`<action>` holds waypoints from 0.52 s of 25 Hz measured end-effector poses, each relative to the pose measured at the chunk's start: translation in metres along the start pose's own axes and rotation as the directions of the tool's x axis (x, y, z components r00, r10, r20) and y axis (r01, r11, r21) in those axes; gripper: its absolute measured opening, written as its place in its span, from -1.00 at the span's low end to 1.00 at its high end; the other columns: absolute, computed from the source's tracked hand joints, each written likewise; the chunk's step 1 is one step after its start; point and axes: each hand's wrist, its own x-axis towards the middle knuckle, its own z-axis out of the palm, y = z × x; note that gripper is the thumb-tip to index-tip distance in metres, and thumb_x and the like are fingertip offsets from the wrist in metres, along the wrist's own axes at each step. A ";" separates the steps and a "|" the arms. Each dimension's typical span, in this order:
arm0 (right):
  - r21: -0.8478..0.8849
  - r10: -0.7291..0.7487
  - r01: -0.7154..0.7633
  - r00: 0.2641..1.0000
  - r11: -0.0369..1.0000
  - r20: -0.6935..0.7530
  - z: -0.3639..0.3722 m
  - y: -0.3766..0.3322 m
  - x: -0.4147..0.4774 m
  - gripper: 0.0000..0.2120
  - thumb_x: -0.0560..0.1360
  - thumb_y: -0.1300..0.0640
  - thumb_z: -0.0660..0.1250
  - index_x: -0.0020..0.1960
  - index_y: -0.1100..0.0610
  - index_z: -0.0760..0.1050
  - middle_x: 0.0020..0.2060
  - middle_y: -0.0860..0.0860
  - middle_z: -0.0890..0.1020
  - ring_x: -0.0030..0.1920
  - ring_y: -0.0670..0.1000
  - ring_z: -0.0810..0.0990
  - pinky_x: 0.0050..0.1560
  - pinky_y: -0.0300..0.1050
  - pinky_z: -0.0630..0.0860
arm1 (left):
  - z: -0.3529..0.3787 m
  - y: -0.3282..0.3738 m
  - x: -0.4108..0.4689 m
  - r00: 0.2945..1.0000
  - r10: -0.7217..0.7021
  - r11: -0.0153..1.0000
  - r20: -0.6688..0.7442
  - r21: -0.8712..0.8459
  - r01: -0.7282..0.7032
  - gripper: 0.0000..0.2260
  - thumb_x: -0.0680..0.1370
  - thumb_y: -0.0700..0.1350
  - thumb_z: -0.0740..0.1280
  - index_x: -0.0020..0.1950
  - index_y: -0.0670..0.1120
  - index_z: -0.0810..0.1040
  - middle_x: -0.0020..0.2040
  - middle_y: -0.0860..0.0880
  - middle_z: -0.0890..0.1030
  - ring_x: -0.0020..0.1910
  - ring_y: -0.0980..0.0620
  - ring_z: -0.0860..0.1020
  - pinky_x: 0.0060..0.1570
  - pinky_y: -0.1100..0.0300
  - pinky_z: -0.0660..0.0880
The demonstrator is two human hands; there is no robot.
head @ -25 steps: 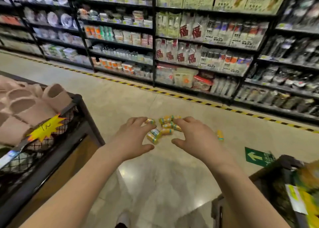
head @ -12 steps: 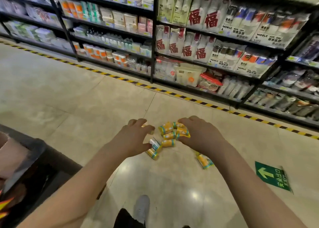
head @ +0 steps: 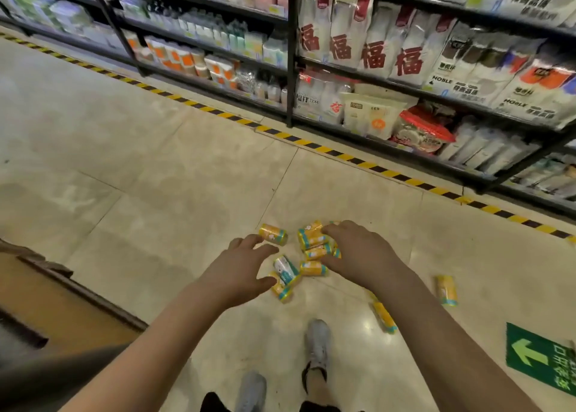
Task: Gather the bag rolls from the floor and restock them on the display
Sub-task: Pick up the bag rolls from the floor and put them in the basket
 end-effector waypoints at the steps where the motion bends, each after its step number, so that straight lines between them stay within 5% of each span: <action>1: 0.007 -0.002 0.001 1.000 1.000 0.019 0.010 0.014 0.023 -0.44 0.55 -0.16 0.32 0.51 -0.11 0.29 0.34 0.01 0.45 0.35 0.08 0.45 0.22 -0.04 0.44 | 0.012 -0.004 0.020 1.000 -0.026 0.999 0.009 -0.023 0.027 -0.44 0.58 0.17 0.33 0.55 0.20 0.26 0.58 0.05 0.19 0.51 -0.05 0.22 0.40 0.07 0.33; 6: 0.035 -0.050 0.047 0.992 0.998 0.112 0.115 0.078 0.179 -0.47 0.58 -0.13 0.30 0.50 -0.07 0.31 0.36 0.04 0.44 0.38 0.11 0.43 0.26 -0.02 0.41 | 0.117 -0.049 0.150 0.989 -0.129 0.984 0.078 -0.113 0.137 -0.46 0.58 0.19 0.33 0.54 0.25 0.26 0.57 0.07 0.21 0.51 -0.02 0.24 0.40 0.09 0.34; 13: 0.135 -0.010 -0.024 0.969 0.991 0.249 0.359 0.108 0.323 -0.49 0.56 -0.11 0.35 0.44 0.03 0.38 0.31 0.12 0.48 0.33 0.16 0.48 0.24 0.07 0.48 | 0.321 -0.151 0.275 0.934 -0.265 0.942 0.239 -0.143 0.304 -0.44 0.55 0.18 0.37 0.53 0.16 0.34 0.54 -0.07 0.26 0.47 -0.17 0.31 0.37 -0.04 0.37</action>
